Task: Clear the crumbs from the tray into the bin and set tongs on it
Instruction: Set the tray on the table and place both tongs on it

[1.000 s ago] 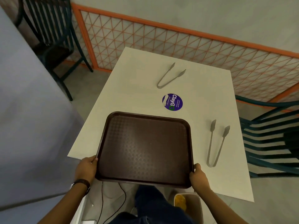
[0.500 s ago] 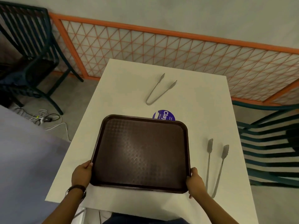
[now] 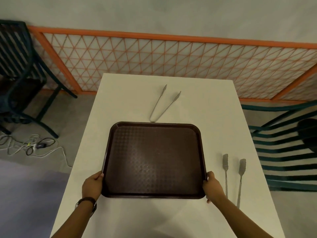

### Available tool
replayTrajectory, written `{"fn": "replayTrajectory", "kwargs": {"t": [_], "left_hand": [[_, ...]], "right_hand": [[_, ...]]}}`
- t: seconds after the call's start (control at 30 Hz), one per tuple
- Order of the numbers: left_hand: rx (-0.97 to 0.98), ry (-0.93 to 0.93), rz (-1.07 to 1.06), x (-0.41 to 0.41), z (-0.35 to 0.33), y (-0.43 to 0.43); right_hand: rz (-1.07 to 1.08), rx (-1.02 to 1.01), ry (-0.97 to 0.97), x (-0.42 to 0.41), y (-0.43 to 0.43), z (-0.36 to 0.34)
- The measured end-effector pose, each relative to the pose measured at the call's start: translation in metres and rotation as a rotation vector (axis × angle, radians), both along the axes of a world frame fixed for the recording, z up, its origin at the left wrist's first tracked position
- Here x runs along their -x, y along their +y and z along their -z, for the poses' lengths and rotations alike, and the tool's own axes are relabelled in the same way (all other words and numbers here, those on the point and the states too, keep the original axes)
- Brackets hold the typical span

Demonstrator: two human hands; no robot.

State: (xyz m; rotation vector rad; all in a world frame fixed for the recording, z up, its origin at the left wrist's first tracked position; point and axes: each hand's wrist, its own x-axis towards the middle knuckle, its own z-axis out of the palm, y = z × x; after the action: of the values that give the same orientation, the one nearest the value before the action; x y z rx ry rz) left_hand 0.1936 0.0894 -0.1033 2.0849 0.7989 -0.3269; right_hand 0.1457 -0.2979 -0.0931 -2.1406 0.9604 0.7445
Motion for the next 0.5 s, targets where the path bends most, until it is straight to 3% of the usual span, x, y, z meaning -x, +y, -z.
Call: {"fn": "replayTrajectory", "kwargs": {"t": [0.3,0.5], "left_hand": [[0.004,-0.010,0.017,-0.007,-0.002,-0.001],[-0.128,-0.177,0.103,-0.003,-0.014,-0.019]], "right_hand": [[0.007,0.030,-0.026,-0.004,-0.003,0.002],[-0.009,0.327,-0.221,0.031,-0.020,-0.008]]}}
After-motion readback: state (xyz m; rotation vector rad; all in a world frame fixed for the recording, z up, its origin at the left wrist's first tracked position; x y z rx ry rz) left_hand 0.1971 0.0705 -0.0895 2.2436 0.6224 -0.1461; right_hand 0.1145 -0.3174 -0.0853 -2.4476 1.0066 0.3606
